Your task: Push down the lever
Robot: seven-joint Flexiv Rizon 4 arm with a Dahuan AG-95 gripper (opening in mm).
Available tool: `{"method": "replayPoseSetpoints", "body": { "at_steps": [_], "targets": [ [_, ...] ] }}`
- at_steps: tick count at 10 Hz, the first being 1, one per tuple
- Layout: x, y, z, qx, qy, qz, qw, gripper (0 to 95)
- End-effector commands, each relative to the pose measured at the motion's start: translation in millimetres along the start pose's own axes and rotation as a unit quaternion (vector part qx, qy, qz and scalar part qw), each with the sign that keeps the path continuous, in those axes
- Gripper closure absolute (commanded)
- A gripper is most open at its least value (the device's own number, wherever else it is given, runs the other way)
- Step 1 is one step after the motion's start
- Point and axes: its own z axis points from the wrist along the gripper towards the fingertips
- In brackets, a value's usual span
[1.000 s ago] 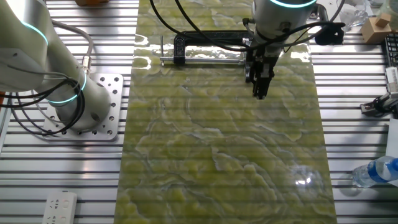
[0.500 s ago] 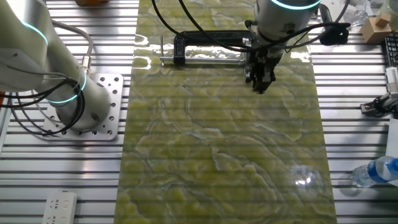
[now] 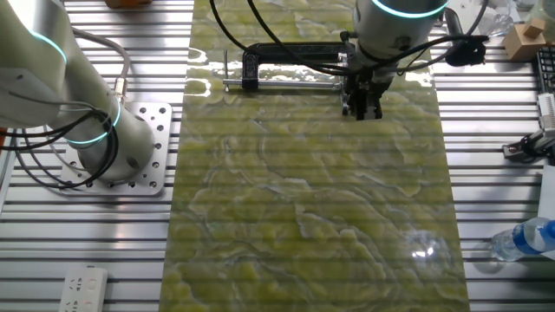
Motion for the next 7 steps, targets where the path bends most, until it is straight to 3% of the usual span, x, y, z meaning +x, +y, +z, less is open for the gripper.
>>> {"method": "replayPoseSetpoints", "body": {
  "at_steps": [1,4,7],
  "targets": [
    [-6.6,2.5,-2.5,0.000,0.004,0.004,1.0000,95.0],
    [-30.7,20.1,-8.8,0.002,0.010,0.006,0.9999,95.0],
    [-50.9,50.3,-9.6,0.001,0.018,0.011,0.9998,95.0]
  ]
}}
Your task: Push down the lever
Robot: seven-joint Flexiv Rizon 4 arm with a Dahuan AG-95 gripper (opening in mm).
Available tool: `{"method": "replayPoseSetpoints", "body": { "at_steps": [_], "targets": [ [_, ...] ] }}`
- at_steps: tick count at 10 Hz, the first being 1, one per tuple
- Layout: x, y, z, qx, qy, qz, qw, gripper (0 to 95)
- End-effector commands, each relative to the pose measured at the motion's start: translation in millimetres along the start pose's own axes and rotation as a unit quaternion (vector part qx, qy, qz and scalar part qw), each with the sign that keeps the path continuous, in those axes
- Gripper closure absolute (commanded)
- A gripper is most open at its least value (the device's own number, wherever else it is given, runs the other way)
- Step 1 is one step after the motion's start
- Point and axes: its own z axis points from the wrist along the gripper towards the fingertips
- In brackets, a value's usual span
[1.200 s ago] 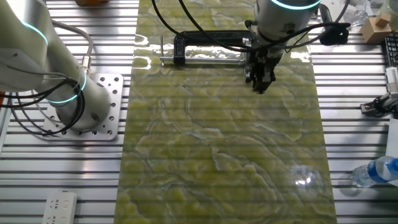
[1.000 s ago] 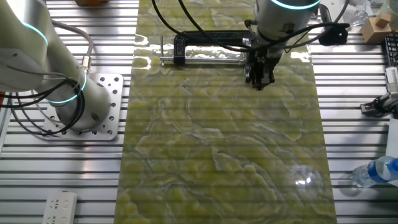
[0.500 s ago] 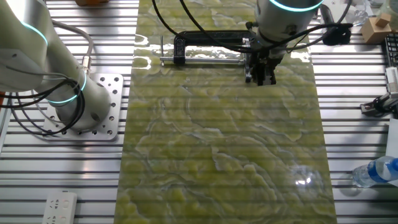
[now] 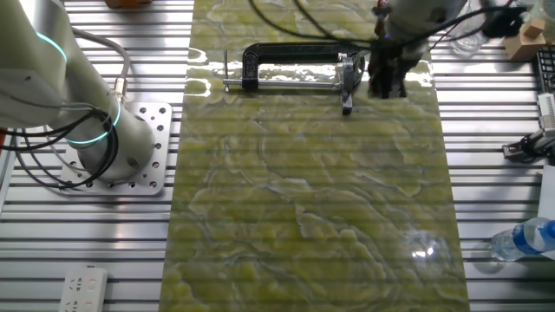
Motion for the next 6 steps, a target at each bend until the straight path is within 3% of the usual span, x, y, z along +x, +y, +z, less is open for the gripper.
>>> {"method": "replayPoseSetpoints", "body": {
  "at_steps": [1,3,6],
  "targets": [
    [-3.9,17.3,-1.1,0.000,0.001,0.005,1.0000,95.0],
    [-4.9,30.0,-0.3,0.002,0.000,0.008,1.0000,95.0],
    [-16.9,44.8,-7.7,0.002,0.000,0.018,0.9998,95.0]
  ]
}}
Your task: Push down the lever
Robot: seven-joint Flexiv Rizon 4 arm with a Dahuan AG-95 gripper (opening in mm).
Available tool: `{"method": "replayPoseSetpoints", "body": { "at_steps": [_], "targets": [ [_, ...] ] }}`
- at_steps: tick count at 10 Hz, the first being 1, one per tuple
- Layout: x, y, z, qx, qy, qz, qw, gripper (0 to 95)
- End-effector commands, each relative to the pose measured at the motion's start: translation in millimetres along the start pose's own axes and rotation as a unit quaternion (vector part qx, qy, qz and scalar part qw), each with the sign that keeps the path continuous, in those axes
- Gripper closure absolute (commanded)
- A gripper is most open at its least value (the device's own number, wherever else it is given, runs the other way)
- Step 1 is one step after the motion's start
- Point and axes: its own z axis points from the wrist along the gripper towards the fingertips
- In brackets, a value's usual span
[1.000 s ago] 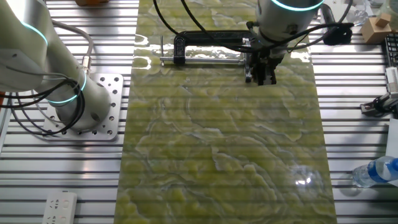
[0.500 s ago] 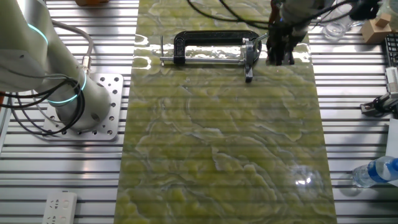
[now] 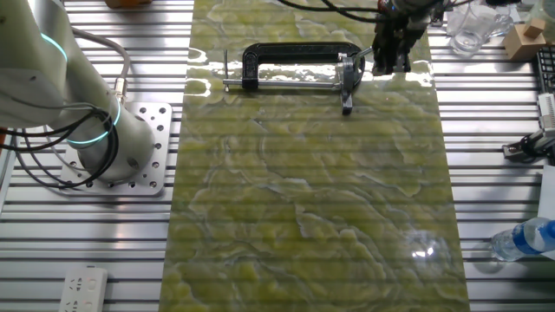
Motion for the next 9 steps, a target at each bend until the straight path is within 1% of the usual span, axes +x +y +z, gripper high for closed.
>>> {"method": "replayPoseSetpoints", "body": {
  "at_steps": [1,2,4,5,7,9],
  "targets": [
    [-3.5,7.2,-0.1,0.000,-0.002,0.005,1.0000,95.0],
    [-3.6,7.5,0.0,0.003,-0.002,-0.005,1.0000,95.0],
    [-3.7,7.5,-0.1,0.003,0.000,-0.025,0.9997,95.0],
    [-3.7,7.7,-0.3,0.002,0.002,-0.028,0.9996,95.0],
    [-3.4,7.7,-0.6,0.000,0.014,-0.024,0.9996,95.0],
    [-3.4,7.7,-0.6,0.002,0.014,-0.035,0.9993,95.0]
  ]
}}
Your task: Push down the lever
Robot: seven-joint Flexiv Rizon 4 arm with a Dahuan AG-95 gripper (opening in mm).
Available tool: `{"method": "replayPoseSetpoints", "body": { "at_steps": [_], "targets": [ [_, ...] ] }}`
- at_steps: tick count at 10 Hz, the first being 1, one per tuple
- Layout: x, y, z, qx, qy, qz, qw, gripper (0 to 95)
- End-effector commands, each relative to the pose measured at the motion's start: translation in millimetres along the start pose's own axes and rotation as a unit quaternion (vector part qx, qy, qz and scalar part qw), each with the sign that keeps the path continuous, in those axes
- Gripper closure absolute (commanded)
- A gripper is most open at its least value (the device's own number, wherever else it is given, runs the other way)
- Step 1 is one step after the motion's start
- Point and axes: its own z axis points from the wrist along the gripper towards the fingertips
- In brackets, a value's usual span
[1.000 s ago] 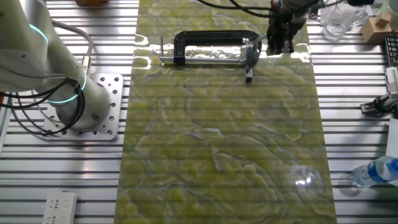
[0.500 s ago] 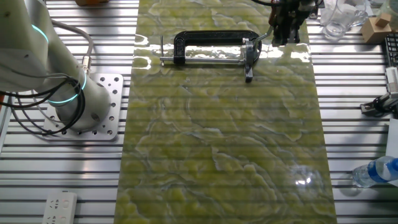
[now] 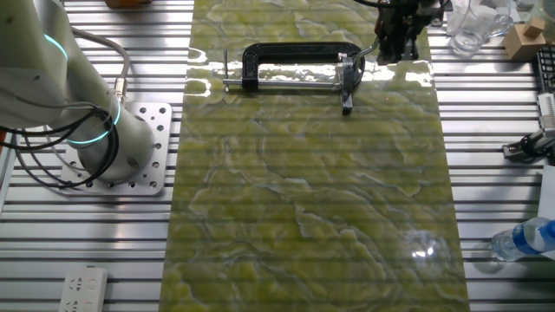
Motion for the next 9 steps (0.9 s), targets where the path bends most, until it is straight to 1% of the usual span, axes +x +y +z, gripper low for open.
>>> {"method": "replayPoseSetpoints", "body": {
  "at_steps": [1,2,3,4,5,6,7,8,9],
  "targets": [
    [2.2,-1.2,0.5,0.007,-0.004,-0.007,0.9999,95.0],
    [3.3,-2.4,1.8,0.008,-0.005,-0.021,0.9997,95.0],
    [3.6,-4.7,5.4,0.008,-0.005,-0.019,0.9998,95.0],
    [4.4,-7.4,6.4,0.001,-0.017,-0.020,0.9996,95.0],
    [2.7,-8.4,8.3,0.000,-0.009,-0.018,0.9998,95.0],
    [2.5,-9.0,9.7,-0.009,-0.001,-0.017,0.9998,95.0],
    [4.0,-8.4,7.4,-0.023,-0.009,-0.018,0.9995,95.0],
    [4.7,-8.0,6.3,-0.029,-0.009,-0.016,0.9994,95.0],
    [4.9,-7.9,5.9,-0.027,-0.004,-0.013,0.9995,95.0]
  ]
}}
